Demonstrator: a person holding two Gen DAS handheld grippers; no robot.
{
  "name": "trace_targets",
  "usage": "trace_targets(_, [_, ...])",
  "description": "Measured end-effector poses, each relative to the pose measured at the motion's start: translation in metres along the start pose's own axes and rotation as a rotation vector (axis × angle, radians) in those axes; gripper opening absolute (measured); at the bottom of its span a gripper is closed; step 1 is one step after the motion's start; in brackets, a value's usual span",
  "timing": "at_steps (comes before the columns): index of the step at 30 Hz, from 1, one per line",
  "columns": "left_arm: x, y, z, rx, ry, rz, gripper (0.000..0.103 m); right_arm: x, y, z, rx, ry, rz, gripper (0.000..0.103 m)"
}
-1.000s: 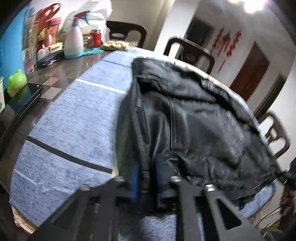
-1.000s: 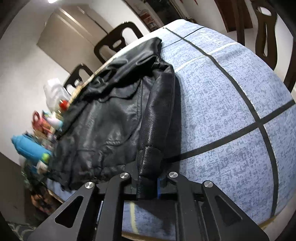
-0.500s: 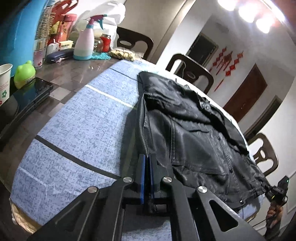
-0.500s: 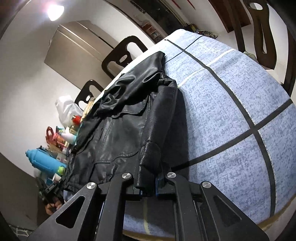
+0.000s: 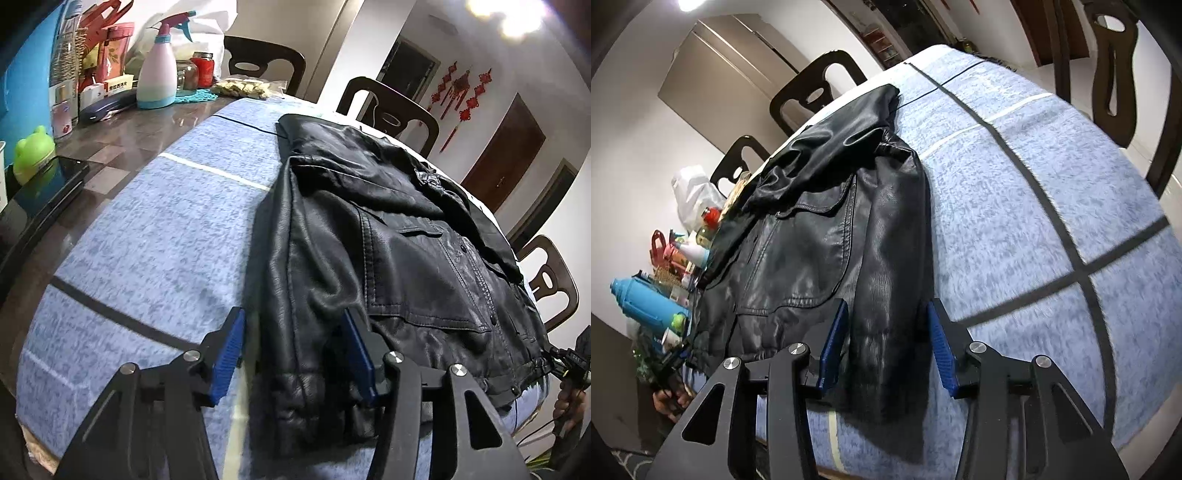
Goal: Fold large clothes
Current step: 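Grasp the hem of the folded jacket with both grippers, then lift the held hem with both grippers and fold it over toward the collar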
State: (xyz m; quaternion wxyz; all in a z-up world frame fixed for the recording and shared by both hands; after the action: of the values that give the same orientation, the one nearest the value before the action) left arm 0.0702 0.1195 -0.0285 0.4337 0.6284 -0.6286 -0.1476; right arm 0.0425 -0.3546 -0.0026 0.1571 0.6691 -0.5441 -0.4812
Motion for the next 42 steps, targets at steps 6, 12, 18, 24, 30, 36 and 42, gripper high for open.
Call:
trace_targets(6, [0.010,0.011,0.019,-0.030,-0.017,0.047,0.055,-0.011,-0.001,0.009,-0.009,0.032,-0.045,0.045])
trace_targets(12, [0.006,0.013,0.022,-0.046,0.064,0.070,0.030,-0.011,-0.004,0.011,-0.018,0.022,-0.031,0.024])
trace_targets(18, [0.010,0.017,0.021,-0.045,0.095,0.119,0.011,-0.012,-0.001,0.010,-0.011,-0.002,-0.068,0.010])
trace_targets(24, [0.018,0.046,0.002,0.054,0.129,0.207,0.010,-0.024,0.024,-0.001,0.078,-0.033,-0.174,0.008])
trace_targets(30, [0.038,0.069,-0.040,0.193,0.152,0.297,0.009,-0.037,0.039,-0.033,0.184,-0.067,-0.274,0.008])
trace_targets(36, [0.055,0.065,-0.098,0.273,0.158,0.354,0.009,-0.049,0.045,-0.084,0.272,-0.077,-0.300,0.008])
trace_targets(42, [0.077,0.028,-0.170,0.296,0.156,0.367,0.009,-0.066,0.026,-0.160,0.300,-0.054,-0.299,0.008])
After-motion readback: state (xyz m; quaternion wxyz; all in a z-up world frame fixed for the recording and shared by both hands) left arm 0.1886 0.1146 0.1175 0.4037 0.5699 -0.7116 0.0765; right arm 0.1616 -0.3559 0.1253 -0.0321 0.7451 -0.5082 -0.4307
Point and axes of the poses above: each gripper's, at about its wrist camera, not at the fingertips, and y roughly against the way its jaws point, x to its right, z to its underside, the point moved 7 cm from there along -y, roughly the way its jaws point, and after that the axes turned 5 degrees about y, right-handed, at the moved point
